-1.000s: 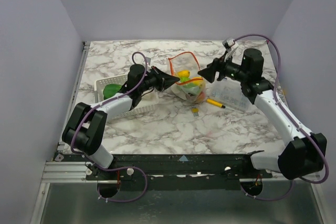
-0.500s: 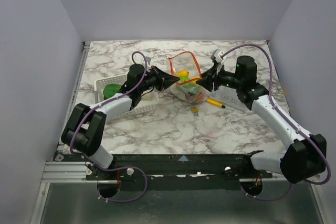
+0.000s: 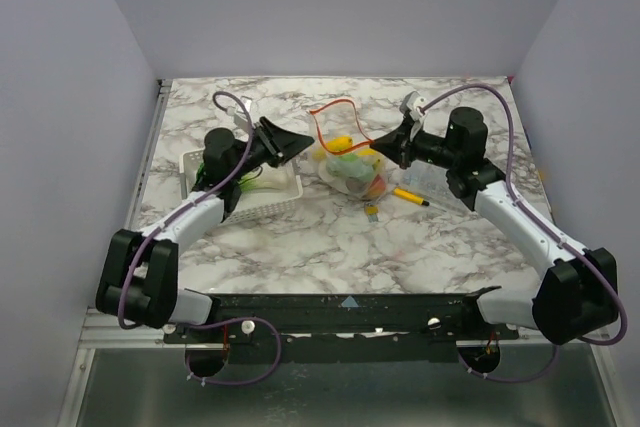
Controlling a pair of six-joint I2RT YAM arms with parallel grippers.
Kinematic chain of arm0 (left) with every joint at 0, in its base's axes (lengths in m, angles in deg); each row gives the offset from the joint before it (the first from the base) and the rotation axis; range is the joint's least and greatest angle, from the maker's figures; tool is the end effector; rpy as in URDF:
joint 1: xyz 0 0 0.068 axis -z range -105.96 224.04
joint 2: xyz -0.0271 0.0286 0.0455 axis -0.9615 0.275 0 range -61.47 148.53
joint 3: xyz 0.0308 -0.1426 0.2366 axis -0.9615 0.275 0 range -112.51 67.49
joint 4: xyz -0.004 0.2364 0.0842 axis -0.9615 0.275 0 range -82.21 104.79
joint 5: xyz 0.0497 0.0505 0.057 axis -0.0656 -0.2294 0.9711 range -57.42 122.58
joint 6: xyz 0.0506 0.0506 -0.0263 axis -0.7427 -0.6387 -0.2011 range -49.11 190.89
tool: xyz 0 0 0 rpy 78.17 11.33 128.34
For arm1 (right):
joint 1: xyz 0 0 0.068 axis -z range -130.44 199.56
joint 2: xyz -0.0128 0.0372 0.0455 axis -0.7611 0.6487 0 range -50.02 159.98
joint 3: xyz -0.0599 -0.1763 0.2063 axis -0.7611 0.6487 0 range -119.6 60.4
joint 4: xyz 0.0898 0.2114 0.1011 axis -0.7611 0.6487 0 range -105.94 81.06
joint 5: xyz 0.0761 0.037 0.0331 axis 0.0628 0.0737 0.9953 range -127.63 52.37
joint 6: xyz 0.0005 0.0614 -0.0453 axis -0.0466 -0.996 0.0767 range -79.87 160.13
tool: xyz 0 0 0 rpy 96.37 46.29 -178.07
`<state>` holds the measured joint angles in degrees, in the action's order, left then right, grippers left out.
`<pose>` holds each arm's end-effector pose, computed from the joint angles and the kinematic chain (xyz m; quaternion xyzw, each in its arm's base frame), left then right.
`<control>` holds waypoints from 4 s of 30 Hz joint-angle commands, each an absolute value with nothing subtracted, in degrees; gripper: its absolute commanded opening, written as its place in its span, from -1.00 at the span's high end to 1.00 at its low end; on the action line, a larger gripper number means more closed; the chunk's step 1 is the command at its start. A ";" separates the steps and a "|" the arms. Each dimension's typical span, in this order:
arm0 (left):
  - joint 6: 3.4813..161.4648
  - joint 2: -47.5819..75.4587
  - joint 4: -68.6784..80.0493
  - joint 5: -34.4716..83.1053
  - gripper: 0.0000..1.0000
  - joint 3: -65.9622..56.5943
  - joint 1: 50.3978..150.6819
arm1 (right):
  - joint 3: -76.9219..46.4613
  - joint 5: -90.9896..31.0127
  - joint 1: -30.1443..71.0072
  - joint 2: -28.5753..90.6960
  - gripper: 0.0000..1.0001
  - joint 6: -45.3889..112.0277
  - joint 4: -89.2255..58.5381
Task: Place the food in the zip-top bag and seal the zipper
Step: Zip the zipper food storage bag at the center of the board.
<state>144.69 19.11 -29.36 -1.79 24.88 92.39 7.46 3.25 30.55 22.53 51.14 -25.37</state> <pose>0.2966 -0.1367 0.2809 -0.1329 0.6987 -0.6290 0.3137 0.2703 0.1378 0.3266 -0.4025 0.6362 0.3092 0.5811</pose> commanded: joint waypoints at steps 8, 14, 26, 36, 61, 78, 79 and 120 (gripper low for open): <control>92.86 13.77 -25.66 -22.64 0.01 20.55 81.31 | 2.22 18.03 33.36 27.76 0.99 54.15 -25.17; 79.23 22.90 -18.74 -30.40 -0.02 13.25 78.13 | 1.29 18.27 33.63 27.77 0.99 55.25 -23.56; 78.32 38.34 -22.81 -42.06 0.05 3.00 78.82 | -0.23 17.10 33.65 27.83 0.99 56.36 -20.66; 82.19 43.06 -28.59 -41.80 0.06 1.70 80.72 | -1.07 17.31 33.65 29.35 0.99 56.55 -20.04; 110.41 36.47 -52.10 -22.60 1.00 17.88 79.69 | -12.58 -23.72 19.99 27.87 -0.28 55.65 -11.96; 114.88 35.76 -58.88 -23.60 1.00 22.22 80.46 | -33.59 -9.06 8.58 51.87 -0.15 73.47 -3.57; 114.82 35.77 -58.95 -23.50 1.00 22.28 80.52 | -33.84 -8.96 8.37 52.37 -0.14 74.18 -3.20; 109.50 33.80 -55.19 -23.65 0.53 22.68 80.47 | -39.69 -7.71 7.48 59.39 0.99 74.76 -2.06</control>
